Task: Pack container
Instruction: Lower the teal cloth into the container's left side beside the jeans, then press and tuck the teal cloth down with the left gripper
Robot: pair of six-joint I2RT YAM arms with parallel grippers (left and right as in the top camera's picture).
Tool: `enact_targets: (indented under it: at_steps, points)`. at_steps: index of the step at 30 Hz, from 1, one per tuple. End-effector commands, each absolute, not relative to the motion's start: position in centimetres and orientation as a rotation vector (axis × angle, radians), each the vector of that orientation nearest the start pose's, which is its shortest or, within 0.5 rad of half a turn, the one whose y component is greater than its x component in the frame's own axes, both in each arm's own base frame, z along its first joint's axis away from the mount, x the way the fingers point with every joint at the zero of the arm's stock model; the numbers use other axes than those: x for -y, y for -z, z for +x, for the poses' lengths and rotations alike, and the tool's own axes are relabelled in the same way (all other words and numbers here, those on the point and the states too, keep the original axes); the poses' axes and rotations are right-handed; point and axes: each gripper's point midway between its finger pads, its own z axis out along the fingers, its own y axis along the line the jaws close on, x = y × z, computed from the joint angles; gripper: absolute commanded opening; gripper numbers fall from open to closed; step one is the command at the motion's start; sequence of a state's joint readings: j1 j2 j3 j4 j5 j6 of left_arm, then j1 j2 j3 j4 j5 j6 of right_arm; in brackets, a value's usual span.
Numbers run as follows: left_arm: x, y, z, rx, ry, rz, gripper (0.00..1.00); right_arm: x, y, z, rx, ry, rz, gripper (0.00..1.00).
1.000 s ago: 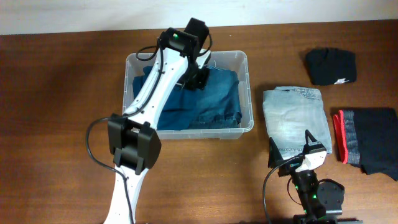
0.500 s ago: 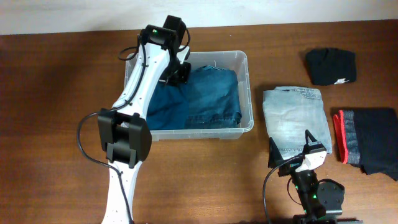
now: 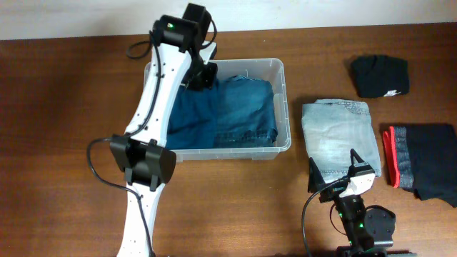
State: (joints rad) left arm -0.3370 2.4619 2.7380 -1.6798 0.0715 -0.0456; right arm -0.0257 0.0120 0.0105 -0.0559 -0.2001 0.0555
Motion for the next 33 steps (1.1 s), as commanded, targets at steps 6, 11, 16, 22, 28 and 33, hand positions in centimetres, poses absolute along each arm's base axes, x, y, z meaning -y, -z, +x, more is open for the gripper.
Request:
enact_targets:
  at_steps: [6,11,16,22,28,33]
  points:
    - [17.2,-17.2,45.1,-2.947,0.182,0.421,0.0,-2.4,-16.0,24.4,-1.632,-0.173,-0.074,0.99]
    - [16.5,-14.6,44.0,-3.046,0.146,0.424,0.01,-2.4,-16.0,24.4,-1.632,-0.173,-0.074,0.99]
    - [16.3,-11.6,43.9,-3.101,0.134,0.421,0.0,-2.4,-16.0,24.4,-1.632,-0.173,-0.074,0.98]
    - [16.7,-7.6,45.6,-3.066,0.142,0.416,0.0,-2.4,-16.0,24.4,-1.632,-0.173,-0.074,0.99]
    - [16.8,-6.0,48.0,-2.976,0.156,0.441,0.01,-2.4,-16.0,24.4,-1.632,-0.173,-0.074,0.99]
    - [16.6,-7.9,48.5,-2.942,0.163,0.426,0.01,-2.4,-16.0,24.4,-1.632,-0.173,-0.074,0.99]
